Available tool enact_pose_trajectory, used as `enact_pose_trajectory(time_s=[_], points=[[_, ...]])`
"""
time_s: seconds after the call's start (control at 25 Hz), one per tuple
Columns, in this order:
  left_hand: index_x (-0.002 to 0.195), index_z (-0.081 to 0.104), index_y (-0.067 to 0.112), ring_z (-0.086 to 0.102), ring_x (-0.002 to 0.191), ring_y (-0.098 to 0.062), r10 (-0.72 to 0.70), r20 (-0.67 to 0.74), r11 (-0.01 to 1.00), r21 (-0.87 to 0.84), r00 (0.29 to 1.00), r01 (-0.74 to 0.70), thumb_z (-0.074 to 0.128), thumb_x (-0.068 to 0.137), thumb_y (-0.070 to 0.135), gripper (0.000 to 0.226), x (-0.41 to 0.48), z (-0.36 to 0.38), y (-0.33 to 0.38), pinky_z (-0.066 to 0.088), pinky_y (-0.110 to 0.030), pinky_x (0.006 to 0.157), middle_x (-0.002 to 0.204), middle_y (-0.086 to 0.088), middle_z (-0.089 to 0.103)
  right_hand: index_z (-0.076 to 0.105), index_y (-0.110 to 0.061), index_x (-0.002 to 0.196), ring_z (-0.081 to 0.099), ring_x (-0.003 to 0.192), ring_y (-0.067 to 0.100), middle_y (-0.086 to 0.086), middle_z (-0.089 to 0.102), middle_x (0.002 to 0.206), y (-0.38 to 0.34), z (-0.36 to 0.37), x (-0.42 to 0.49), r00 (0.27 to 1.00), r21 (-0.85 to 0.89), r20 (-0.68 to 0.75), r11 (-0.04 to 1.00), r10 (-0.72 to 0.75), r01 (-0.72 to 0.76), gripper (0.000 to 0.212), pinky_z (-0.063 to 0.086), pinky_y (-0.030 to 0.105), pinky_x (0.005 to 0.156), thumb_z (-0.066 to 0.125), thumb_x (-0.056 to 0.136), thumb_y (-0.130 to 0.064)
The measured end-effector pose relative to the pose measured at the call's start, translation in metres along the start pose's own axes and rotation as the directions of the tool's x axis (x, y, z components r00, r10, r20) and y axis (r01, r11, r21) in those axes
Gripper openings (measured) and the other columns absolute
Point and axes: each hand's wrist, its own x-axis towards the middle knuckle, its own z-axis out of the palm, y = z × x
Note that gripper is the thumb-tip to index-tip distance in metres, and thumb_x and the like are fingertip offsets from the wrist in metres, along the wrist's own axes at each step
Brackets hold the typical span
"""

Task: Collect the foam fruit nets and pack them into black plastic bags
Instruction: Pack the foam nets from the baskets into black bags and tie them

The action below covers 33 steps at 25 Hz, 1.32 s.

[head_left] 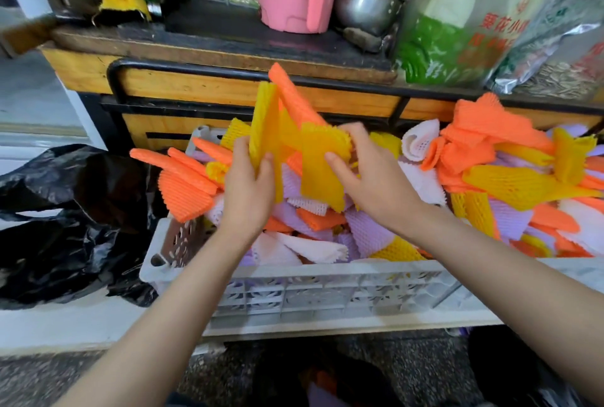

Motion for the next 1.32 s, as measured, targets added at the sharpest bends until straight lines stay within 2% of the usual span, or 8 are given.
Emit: enact_pose_trajectory(time_s=[0.2, 0.32, 0.44, 0.64, 0.84, 1.0, 1.12, 1.32], points=[[0.129, 0.052, 0.017, 0.055, 0.119, -0.021, -0.230, 0.255, 0.788, -0.517, 0.939, 0.333, 0.053, 0.082, 0.059, 0.063, -0.025, -0.001, -0.002, 0.042, -0.042, 0.102, 0.128, -0.005, 0.059, 0.045, -0.024, 0.135, 0.057, 0.099, 0.021, -0.003, 0.054, 0.116, -0.010, 0.013, -0.033, 0.972, -0.197, 0.211, 0.969, -0.104, 0.147, 0.038, 0.049, 0.038, 0.071, 0.041, 0.098, -0.035], [0.114, 0.060, 0.017, 0.062, 0.106, -0.022, -0.249, 0.227, 0.797, -0.505, 0.942, 0.332, 0.060, 0.088, 0.036, 0.032, -0.032, -0.008, -0.005, 0.049, -0.039, 0.092, 0.110, -0.006, 0.068, 0.046, -0.028, 0.136, 0.058, 0.100, 0.019, -0.002, 0.057, 0.120, -0.010, 0.018, -0.045, 0.903, -0.314, 0.366, 0.884, -0.225, 0.347, 0.047, 0.049, 0.033, 0.062, 0.032, 0.093, -0.038], [0.107, 0.063, 0.015, 0.066, 0.098, -0.024, -0.379, 0.129, 0.782, -0.484, 0.916, 0.392, 0.055, 0.094, 0.022, 0.016, -0.035, -0.013, -0.010, 0.053, -0.037, 0.085, 0.102, -0.006, 0.069, 0.039, -0.035, 0.140, 0.048, 0.113, 0.007, -0.010, 0.050, 0.130, -0.014, 0.013, -0.050, 0.877, -0.158, 0.438, 0.944, -0.195, 0.289, 0.052, 0.048, 0.028, 0.078, 0.024, 0.090, -0.042], [0.125, 0.050, 0.013, 0.063, 0.101, -0.016, -0.303, -0.025, 0.874, -0.407, 0.953, 0.267, 0.058, 0.092, 0.024, 0.036, -0.024, -0.037, -0.022, 0.052, -0.031, 0.083, 0.111, -0.001, 0.065, 0.046, -0.033, 0.095, 0.043, 0.060, 0.001, -0.012, 0.044, 0.065, -0.021, -0.006, -0.039, 0.983, 0.149, 0.180, 0.989, -0.034, 0.007, 0.005, 0.030, 0.023, 0.056, 0.042, 0.095, -0.033], [0.121, 0.053, 0.020, 0.060, 0.110, -0.017, -0.281, 0.114, 0.886, -0.351, 0.953, 0.303, 0.046, 0.097, 0.037, 0.030, -0.032, -0.032, -0.018, 0.049, -0.039, 0.094, 0.114, 0.003, 0.063, 0.043, -0.006, 0.085, 0.039, 0.061, 0.017, 0.016, 0.039, 0.067, -0.026, 0.011, -0.004, 0.956, 0.332, 0.281, 0.927, 0.081, -0.176, 0.025, 0.034, 0.035, 0.052, 0.052, 0.094, -0.028], [0.134, 0.041, 0.019, 0.055, 0.118, -0.012, -0.241, 0.271, 0.785, -0.510, 0.932, 0.351, 0.056, 0.090, 0.038, 0.050, -0.041, -0.027, -0.010, 0.045, -0.036, 0.101, 0.131, 0.001, 0.056, 0.038, -0.027, 0.067, 0.037, 0.047, 0.001, -0.013, 0.044, 0.049, -0.029, 0.041, 0.009, 0.967, 0.208, 0.228, 0.965, 0.112, -0.161, 0.033, 0.027, 0.023, 0.052, 0.061, 0.090, -0.020], [0.122, 0.038, 0.020, 0.058, 0.108, -0.014, -0.265, 0.096, 0.891, -0.357, 0.959, 0.282, 0.070, 0.082, 0.012, 0.052, -0.035, -0.037, -0.016, 0.049, -0.034, 0.092, 0.118, 0.001, 0.058, 0.051, -0.023, 0.091, 0.049, 0.070, 0.004, -0.016, 0.051, 0.079, -0.033, 0.054, 0.019, 0.964, 0.269, 0.239, 0.946, 0.117, -0.182, 0.008, 0.040, 0.026, 0.069, 0.059, 0.091, -0.024], [0.116, 0.042, 0.023, 0.057, 0.093, -0.002, -0.295, -0.039, 0.911, -0.314, 0.955, 0.269, 0.068, 0.084, 0.022, 0.041, -0.025, -0.056, -0.031, 0.049, -0.023, 0.076, 0.100, 0.015, 0.056, 0.027, -0.005, 0.144, 0.033, 0.135, 0.022, 0.013, 0.035, 0.146, 0.018, 0.055, 0.057, 0.978, -0.179, 0.125, 0.973, 0.168, -0.144, 0.058, 0.027, 0.031, 0.110, 0.051, 0.096, -0.028]])
